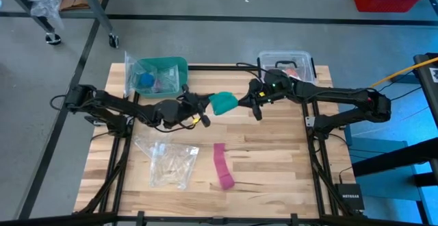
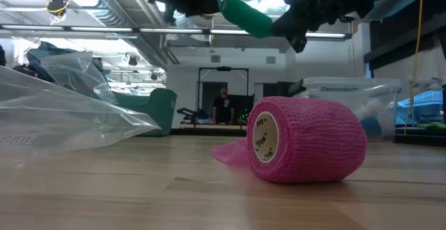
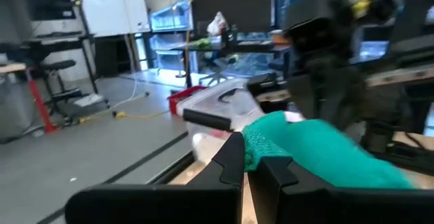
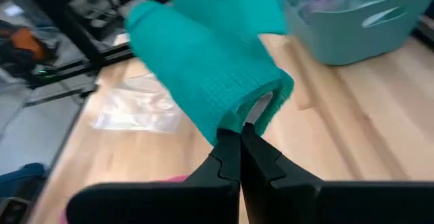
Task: Roll bandage
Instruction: Roll the green bandage
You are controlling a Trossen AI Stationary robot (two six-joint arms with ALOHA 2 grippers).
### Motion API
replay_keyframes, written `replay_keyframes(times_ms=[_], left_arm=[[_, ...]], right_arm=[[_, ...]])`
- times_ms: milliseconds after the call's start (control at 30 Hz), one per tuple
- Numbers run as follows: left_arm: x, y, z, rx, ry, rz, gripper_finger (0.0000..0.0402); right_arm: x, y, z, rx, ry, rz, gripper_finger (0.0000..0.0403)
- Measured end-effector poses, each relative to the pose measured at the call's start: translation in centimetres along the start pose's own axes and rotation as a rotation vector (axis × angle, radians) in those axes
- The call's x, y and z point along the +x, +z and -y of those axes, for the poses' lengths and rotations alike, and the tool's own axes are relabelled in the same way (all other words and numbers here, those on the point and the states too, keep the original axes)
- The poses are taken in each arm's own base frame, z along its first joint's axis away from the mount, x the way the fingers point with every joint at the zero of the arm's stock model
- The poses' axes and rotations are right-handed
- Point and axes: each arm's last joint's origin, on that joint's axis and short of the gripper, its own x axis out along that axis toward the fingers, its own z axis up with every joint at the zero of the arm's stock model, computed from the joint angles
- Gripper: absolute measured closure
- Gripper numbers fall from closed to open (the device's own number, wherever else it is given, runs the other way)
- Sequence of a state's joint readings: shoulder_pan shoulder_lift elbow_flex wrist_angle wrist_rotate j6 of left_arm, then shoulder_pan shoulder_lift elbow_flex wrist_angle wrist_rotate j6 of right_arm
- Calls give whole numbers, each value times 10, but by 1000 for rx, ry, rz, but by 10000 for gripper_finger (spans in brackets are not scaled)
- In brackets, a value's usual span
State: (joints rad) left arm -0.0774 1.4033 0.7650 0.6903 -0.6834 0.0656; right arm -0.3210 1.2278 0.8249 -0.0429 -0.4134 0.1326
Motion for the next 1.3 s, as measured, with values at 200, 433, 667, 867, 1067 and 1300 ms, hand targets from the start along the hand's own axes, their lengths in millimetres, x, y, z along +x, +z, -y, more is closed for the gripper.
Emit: replay_keyframes(times_ms=[200,433,667,867,1067,1300], left_arm=[[-5,2,5,-5,-43,7,400],[-4,3,6,-21,-84,13,400],[-5,3,8,-18,-166,16,400],[-5,2,10,-11,-216,7,400],[-5,-4,10,-28,-232,-56,376],[-6,-5,11,-102,-231,-75,313]], right_arm=[[0,0,1,-11,-58,8,403],[4,2,4,-18,-76,31,403],[24,-6,13,-3,-78,4,403],[39,-5,20,-1,-67,66,403],[42,-5,21,17,-60,78,403],[42,-5,21,18,-66,78,403]])
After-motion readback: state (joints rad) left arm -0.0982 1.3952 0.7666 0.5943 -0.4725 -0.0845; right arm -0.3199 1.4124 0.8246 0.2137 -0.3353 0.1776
